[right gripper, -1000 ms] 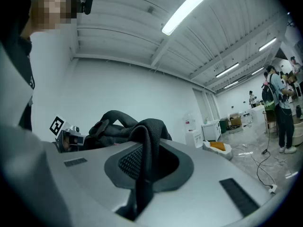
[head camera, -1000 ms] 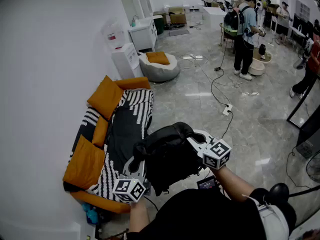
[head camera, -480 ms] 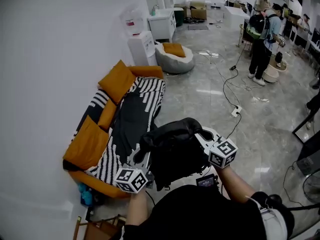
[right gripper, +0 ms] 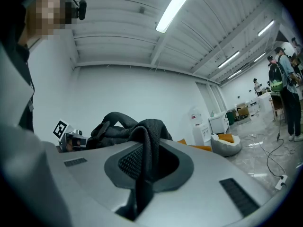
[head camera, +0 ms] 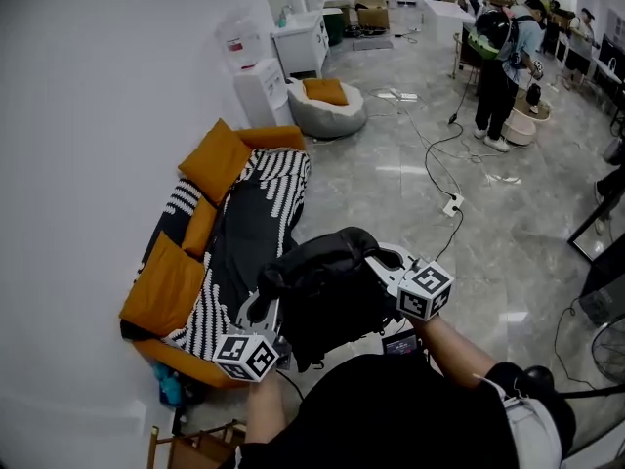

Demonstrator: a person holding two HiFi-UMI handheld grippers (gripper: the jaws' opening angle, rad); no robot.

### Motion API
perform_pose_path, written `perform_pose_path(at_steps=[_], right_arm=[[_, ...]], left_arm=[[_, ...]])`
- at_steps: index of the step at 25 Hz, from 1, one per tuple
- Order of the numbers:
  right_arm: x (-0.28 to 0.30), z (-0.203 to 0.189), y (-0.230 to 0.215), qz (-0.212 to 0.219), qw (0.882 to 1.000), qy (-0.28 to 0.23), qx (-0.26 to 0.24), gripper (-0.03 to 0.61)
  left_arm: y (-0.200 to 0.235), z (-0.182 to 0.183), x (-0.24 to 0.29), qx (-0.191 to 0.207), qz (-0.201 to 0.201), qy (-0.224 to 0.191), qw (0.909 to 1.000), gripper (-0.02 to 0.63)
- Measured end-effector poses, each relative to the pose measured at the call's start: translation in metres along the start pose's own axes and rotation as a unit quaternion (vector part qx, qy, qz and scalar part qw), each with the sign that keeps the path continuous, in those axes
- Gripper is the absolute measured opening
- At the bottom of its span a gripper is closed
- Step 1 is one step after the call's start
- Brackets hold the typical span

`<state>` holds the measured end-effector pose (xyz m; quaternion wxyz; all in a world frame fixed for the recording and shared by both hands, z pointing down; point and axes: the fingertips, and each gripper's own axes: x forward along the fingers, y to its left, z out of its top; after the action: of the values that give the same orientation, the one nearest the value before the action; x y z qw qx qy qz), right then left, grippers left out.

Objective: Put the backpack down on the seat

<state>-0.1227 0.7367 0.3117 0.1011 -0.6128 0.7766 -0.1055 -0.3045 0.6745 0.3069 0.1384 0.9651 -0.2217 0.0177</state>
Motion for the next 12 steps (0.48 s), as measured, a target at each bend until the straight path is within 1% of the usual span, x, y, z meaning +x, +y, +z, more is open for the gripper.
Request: perform_pose_path(at_steps=[3, 8, 12], right_arm=[[-0.014, 0.002, -0.011, 0.001, 1.0, -0.008, 0.019, 0.046], [-0.028, 0.006, -0.027, 0.002, 1.0, -0.012, 0.006, 0.048], [-0.045, 0.011, -0.041, -0.007, 1.0, -0.017, 0.001, 0.048]], left_arm=[[-0.012, -0.003, 0.01, 0.0, -0.002, -0.002, 1.0, 0.041], [-0.026, -0.007, 0.024, -0.012, -0.004, -0.007, 0.9999, 0.041], [-0.041, -0.017, 0.039, -0.028, -0.013, -0.007, 0.9995, 0.041]])
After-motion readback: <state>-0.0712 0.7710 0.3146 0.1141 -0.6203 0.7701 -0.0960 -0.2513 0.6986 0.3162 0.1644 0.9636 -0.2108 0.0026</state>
